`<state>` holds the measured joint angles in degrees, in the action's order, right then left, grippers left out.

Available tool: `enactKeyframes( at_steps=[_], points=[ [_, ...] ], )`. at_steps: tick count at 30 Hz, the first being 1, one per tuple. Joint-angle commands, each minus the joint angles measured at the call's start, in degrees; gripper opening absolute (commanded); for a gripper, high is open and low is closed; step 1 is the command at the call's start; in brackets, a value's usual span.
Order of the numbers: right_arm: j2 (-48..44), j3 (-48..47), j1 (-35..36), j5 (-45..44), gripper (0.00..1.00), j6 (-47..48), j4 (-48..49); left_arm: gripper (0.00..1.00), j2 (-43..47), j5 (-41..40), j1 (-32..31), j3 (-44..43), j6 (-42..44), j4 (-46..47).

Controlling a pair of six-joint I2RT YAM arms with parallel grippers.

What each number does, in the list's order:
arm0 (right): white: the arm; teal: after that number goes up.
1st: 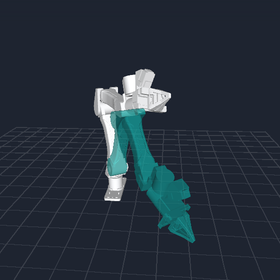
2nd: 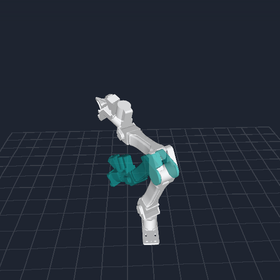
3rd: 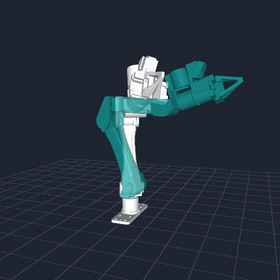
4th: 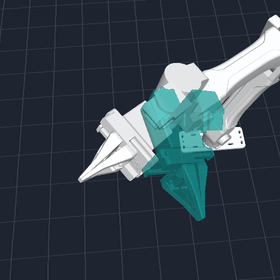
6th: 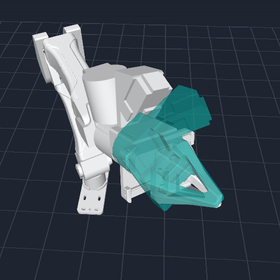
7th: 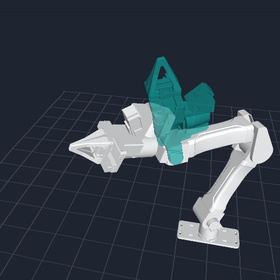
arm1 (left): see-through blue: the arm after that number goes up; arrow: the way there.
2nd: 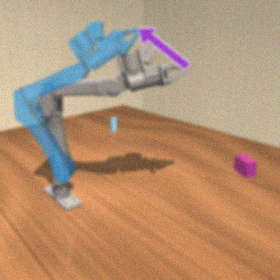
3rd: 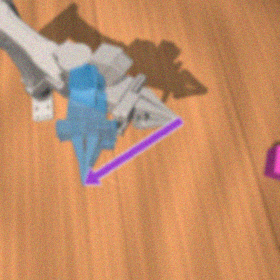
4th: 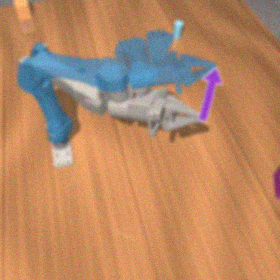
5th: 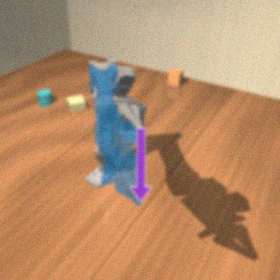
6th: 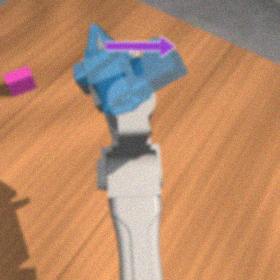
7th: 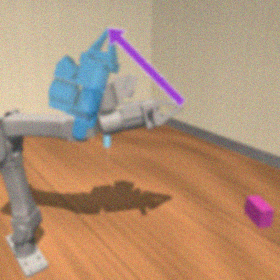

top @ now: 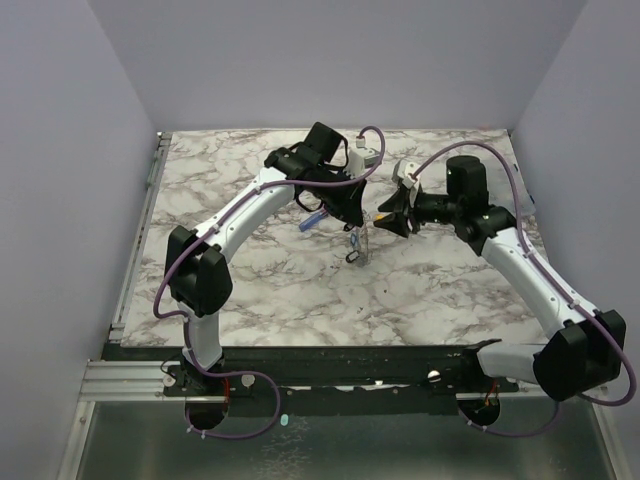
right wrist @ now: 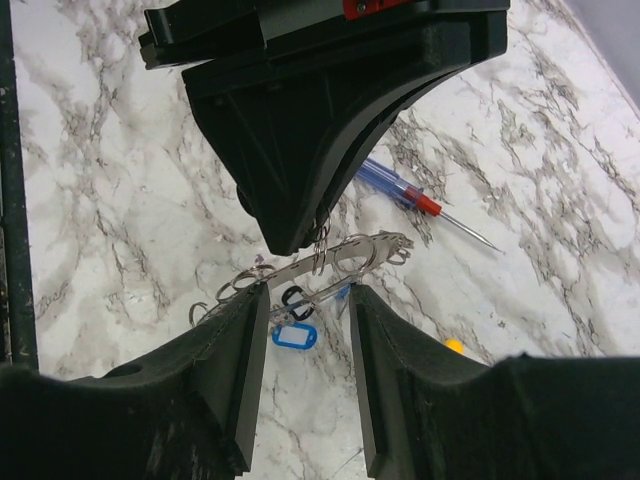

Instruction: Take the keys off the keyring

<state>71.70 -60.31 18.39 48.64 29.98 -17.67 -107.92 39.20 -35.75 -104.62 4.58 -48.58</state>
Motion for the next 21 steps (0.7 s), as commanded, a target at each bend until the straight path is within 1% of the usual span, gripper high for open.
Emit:
enactKeyframes(
  at_steps=[1, 11, 16, 18, 21],
  points=[
    [1.76, -2.54, 1.52, -3.36, 0.46, 1.4, -2.89, 0.0, 1.4, 0.65, -0.44, -1.65, 0.74, 0.57],
    [4.62, -4.66, 5.31, -9.82, 0.43, 4.1, -3.85, 0.0, 1.74, 0.44, -1.11, -1.3, 0.81, 0.55],
    [5.37, -5.5, 6.25, -11.19, 0.39, 5.6, -4.86, 0.0, 2.14, 0.22, -1.32, -0.9, 1.0, 0.58],
    [5.66, -5.8, 6.44, -11.29, 0.35, 6.21, -5.23, 0.0, 2.22, -0.03, -1.34, -0.81, 1.2, 0.4],
    [5.98, -6.28, 6.6, -11.22, 0.2, 6.98, -5.86, 0.0, 2.44, -0.52, -1.34, -0.69, 1.48, 0.32]
  ],
)
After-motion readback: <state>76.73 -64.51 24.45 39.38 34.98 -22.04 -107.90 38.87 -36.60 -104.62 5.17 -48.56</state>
